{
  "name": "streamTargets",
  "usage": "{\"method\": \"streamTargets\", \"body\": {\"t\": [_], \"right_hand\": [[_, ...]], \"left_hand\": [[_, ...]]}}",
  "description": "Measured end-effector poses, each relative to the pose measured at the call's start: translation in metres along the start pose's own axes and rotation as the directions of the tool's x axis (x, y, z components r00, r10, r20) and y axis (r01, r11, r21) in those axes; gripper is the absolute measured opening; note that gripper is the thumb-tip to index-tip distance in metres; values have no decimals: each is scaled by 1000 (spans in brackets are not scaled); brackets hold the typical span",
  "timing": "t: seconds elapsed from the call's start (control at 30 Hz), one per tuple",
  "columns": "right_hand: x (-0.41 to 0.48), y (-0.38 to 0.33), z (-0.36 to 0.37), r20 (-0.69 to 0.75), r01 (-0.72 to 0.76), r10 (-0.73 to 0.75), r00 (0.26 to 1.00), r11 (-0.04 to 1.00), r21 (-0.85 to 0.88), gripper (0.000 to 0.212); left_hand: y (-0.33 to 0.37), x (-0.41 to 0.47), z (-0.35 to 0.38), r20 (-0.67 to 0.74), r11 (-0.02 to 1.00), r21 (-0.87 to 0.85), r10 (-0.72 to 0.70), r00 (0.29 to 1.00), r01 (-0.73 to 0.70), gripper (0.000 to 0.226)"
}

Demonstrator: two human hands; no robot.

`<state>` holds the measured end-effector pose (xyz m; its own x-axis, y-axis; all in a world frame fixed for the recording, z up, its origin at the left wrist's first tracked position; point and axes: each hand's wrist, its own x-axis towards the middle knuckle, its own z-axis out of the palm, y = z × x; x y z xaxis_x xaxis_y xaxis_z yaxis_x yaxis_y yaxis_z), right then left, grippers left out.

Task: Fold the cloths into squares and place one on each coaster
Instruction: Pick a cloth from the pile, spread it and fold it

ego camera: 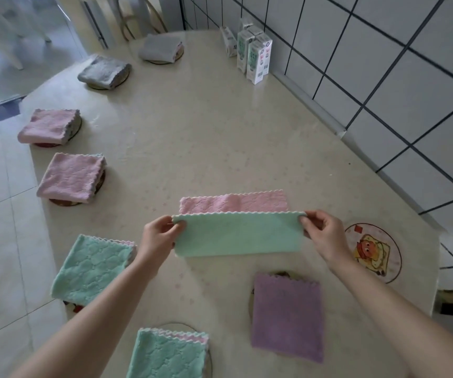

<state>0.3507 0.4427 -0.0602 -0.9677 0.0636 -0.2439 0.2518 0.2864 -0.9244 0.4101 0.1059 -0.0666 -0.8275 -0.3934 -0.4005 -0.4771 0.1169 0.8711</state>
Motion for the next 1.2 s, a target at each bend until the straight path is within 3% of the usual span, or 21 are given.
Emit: {"method": "streamTargets", "body": {"t": [0.3, 0.63, 0.77, 1.2], "right_hand": [[66, 14, 29, -1, -63, 63, 998, 998, -16, 18], [99, 30, 41, -3, -42, 43, 999, 972, -232, 6], [103, 31, 43, -40, -49, 39, 998, 951, -304, 10], [113, 16, 48, -88, -161, 136, 987, 898, -410, 13]], "left_hand": [[-5, 54, 20, -58, 998, -4, -68, 996, 68, 9], [-21, 79, 23, -71, 986, 164, 35, 997, -23, 22], [-17, 80, 27, -101, 971, 235, 68, 993, -42, 32], [-11, 88, 32, -158, 957, 283, -11, 987, 56, 19]]}}
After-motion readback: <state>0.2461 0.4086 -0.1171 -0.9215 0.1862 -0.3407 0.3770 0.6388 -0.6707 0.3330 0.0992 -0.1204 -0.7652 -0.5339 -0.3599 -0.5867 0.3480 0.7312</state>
